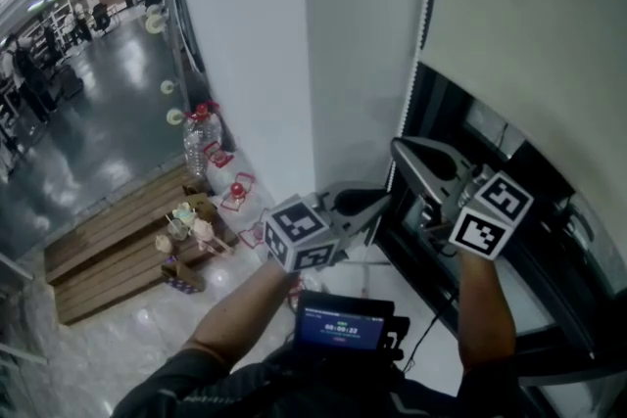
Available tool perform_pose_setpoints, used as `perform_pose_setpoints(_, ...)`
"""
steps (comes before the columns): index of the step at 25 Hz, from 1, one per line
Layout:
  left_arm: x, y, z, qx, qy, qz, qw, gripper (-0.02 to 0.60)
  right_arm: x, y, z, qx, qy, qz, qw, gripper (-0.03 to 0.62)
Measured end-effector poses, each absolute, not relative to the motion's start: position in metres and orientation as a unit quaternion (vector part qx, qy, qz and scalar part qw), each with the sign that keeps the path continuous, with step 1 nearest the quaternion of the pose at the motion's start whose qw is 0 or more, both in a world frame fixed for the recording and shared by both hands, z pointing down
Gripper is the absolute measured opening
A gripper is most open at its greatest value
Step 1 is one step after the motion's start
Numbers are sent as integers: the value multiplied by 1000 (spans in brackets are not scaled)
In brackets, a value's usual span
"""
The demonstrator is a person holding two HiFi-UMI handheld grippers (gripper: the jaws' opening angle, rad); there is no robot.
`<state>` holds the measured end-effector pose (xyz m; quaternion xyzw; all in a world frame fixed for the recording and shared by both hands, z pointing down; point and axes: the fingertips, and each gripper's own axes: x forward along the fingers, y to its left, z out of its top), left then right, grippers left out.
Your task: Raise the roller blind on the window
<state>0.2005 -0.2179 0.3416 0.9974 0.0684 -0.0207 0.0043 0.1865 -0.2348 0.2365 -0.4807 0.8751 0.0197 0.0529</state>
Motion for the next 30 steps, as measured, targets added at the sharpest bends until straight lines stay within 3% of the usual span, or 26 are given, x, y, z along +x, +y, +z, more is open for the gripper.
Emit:
perform_pose_setpoints(9, 199, -218, 413, 996, 65, 37, 44, 2, 186, -238, 308, -483, 873, -46, 40, 2)
perform_pose_setpoints(18, 185, -223, 418, 995, 60, 42, 68, 6, 185, -236, 319, -480, 875, -55, 38, 2)
perform_pose_setpoints(21, 165, -233, 393, 997, 53, 31, 54, 83, 183, -236, 319, -477, 876, -54, 41, 2)
perform_pose_setpoints(30, 172, -238, 239, 993, 67, -92, 4, 83, 170, -235, 323, -463, 883, -55, 44, 0)
